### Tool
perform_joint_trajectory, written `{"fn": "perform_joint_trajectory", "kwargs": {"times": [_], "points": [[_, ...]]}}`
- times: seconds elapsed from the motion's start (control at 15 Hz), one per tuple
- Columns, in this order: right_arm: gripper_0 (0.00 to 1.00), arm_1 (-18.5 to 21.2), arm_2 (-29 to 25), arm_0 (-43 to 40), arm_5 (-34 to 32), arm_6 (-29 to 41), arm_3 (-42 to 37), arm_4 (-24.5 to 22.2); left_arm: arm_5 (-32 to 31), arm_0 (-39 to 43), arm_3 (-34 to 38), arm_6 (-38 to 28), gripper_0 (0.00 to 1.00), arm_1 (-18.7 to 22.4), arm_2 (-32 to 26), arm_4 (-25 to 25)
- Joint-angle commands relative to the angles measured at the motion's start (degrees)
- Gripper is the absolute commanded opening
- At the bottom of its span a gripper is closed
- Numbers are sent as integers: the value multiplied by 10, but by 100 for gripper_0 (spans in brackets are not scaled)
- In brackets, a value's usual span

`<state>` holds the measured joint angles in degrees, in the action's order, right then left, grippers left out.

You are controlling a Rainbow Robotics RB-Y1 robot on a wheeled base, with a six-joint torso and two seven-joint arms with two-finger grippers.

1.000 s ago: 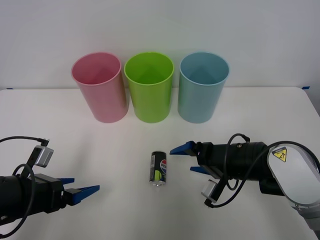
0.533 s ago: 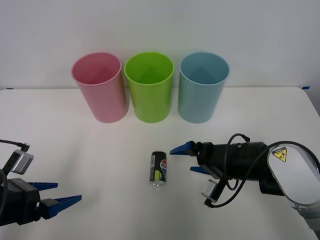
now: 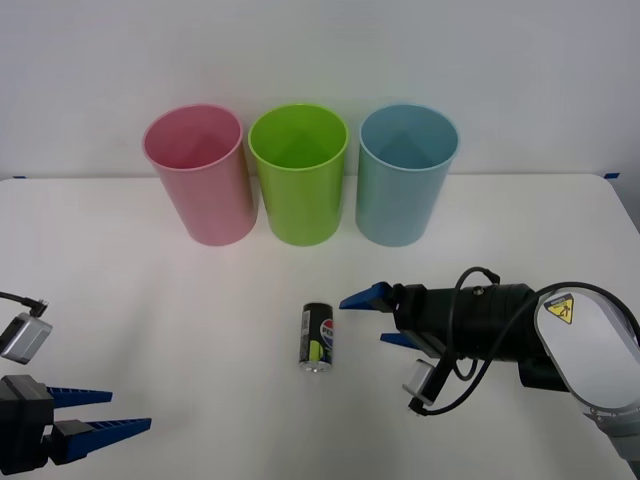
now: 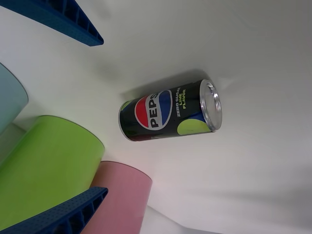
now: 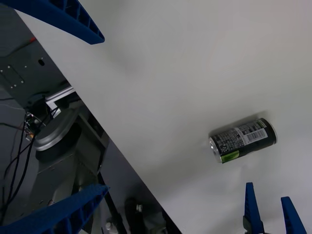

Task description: Put cans in the blue bin and PET bottles in the pink bin and trash in the green bin.

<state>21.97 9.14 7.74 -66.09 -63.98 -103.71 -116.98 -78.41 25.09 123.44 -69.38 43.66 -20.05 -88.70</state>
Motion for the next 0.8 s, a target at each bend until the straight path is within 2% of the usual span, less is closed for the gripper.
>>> {"fn": "perform_joint_trajectory", "kwargs": {"times": [0.07,0.27,0.6,0.8], "points": [[100,0,0,0,0,0,0,0,6,18,0,1,100,12,2,27],[100,0,0,0,0,0,0,0,9,29,0,13,100,12,9,34],[100,0,0,0,0,0,0,0,39,49,0,88,100,3,12,59],[100,0,0,0,0,0,0,0,55,67,12,152,100,-46,-11,61]]}}
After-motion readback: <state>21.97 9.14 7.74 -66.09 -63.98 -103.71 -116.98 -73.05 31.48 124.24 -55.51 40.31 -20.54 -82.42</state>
